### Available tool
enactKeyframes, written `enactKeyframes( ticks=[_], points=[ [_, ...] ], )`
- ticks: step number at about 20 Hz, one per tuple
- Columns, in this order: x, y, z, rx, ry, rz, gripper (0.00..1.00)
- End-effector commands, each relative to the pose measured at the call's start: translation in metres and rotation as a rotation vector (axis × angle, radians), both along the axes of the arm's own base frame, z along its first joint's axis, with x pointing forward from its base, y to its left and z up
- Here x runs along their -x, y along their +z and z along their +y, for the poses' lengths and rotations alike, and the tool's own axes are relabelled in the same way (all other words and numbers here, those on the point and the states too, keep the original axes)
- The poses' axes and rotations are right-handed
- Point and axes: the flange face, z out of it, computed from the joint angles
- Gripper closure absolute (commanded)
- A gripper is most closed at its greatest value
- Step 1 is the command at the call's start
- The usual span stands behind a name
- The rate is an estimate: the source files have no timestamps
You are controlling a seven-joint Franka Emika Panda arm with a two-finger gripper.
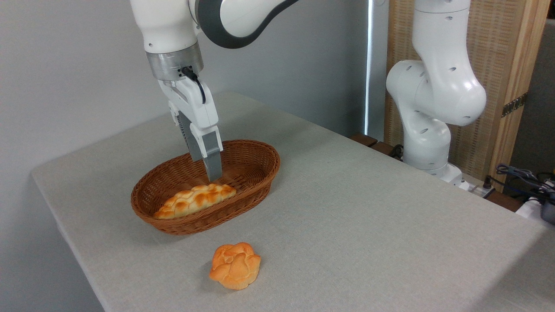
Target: Put bread into the basket
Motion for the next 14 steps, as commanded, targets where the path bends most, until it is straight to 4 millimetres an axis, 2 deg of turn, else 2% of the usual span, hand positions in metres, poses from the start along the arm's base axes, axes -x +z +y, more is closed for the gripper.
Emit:
enactKeyframes(
  ticks=[1, 6, 9, 12, 14],
  points=[
    [-0.002, 0.012, 0.015, -0.046, -0.008, 0.007, 0.00],
    [-0.005, 0.014, 0.027, -0.080, -0.003, -0.006, 0.00],
    [-0.009, 0.028, 0.050, -0.080, 0.032, -0.006, 0.00],
    [-0.015, 0.046, 0.089, -0.052, 0.080, -0.008, 0.00],
    [-0.018, 0.057, 0.102, -0.021, 0.116, -0.023, 0.00]
  ],
)
